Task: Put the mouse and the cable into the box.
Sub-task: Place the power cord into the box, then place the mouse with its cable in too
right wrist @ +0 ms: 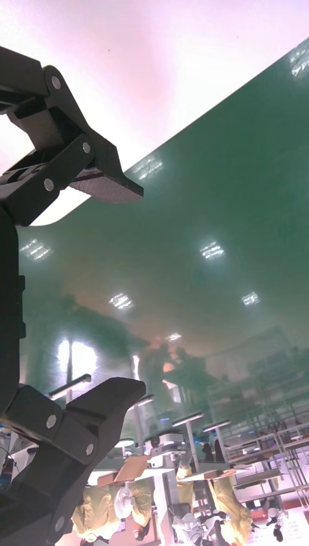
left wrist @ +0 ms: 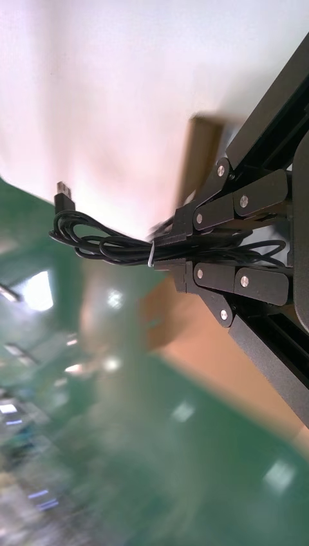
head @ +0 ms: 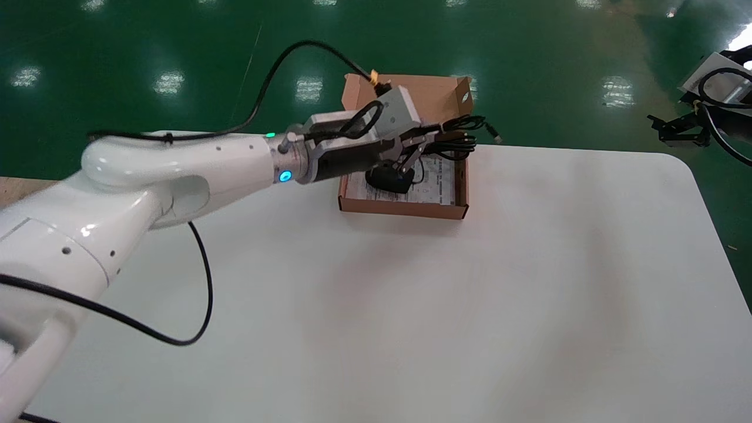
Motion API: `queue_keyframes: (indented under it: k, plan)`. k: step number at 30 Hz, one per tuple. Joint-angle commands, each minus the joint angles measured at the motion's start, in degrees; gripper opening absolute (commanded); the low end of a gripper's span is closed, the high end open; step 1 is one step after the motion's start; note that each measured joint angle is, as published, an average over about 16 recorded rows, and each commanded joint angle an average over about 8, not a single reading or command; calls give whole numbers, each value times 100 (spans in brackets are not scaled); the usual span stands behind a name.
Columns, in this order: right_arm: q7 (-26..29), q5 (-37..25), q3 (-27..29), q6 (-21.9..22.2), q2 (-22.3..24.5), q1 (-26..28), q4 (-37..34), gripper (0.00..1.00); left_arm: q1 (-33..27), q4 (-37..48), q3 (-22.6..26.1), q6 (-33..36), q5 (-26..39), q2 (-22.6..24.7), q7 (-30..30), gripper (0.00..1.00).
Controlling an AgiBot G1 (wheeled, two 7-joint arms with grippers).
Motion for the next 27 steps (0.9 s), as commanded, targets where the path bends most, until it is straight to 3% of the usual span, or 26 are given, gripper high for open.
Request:
queue_keyframes:
  k: [1, 6, 14, 27]
  plan:
    - [5, -7, -5, -19, 3, -6, 3, 100, 151, 112, 32, -69, -232, -3, -248, 0]
    - [-8, -38, -27, -101, 57, -5, 16, 100, 299, 268, 60, -305, -652, -18, -772, 2]
    - [22, -63, -43, -181, 126, -11, -4, 100, 285, 298, 267, -413, -841, -34, -1026, 99]
    - [48, -44, -29, -210, 140, -18, -11, 100, 280, 292, 302, -411, -864, -41, -1049, 100]
